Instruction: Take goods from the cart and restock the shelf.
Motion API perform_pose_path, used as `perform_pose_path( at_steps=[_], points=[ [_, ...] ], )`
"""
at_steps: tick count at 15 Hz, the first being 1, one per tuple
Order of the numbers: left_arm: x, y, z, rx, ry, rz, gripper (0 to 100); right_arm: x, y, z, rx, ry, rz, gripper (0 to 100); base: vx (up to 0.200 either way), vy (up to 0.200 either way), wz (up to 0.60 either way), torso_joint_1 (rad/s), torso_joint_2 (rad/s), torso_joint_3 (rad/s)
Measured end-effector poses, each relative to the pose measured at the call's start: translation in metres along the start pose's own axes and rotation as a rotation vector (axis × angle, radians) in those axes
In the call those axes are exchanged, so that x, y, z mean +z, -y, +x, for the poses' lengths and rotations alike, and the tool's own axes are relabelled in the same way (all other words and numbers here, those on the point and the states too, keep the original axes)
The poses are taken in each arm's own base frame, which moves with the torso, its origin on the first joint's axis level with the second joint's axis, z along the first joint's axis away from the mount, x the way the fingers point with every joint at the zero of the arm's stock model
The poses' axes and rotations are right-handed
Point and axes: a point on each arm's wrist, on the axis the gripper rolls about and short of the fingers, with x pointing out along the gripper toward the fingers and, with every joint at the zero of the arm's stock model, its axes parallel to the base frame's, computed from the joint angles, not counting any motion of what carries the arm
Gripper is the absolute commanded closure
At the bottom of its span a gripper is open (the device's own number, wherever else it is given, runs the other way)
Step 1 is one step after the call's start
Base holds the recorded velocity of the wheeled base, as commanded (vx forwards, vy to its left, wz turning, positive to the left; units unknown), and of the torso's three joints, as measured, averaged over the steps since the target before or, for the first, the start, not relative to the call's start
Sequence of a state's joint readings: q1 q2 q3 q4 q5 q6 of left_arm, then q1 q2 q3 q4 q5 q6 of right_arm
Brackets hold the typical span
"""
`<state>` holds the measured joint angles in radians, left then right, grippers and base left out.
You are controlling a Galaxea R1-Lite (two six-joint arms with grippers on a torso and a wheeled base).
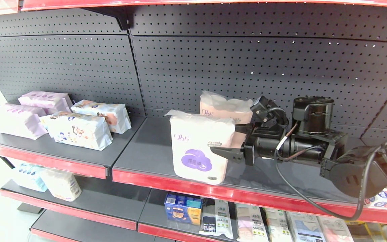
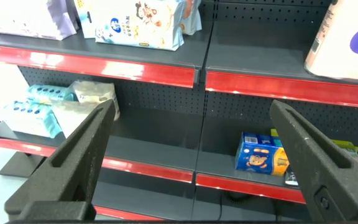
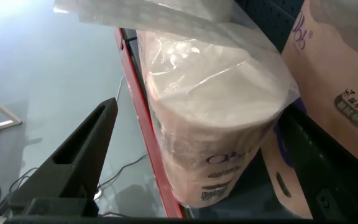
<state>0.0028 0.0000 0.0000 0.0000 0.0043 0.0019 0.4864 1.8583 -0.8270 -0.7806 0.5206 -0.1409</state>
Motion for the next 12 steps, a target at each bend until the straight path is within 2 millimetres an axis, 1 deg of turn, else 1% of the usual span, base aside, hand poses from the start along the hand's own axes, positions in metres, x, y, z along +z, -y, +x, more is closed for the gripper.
perform_pose_path(
  at_steps=[12],
  points=[
    [0.0,0.0,0.0,0.0,0.0,0.0,0,-0.0089,0.006,0.0069,-0.008,-0.021,0.014,0,0.0,0.0,0.0,0.0,0.0,0.0]
  ],
)
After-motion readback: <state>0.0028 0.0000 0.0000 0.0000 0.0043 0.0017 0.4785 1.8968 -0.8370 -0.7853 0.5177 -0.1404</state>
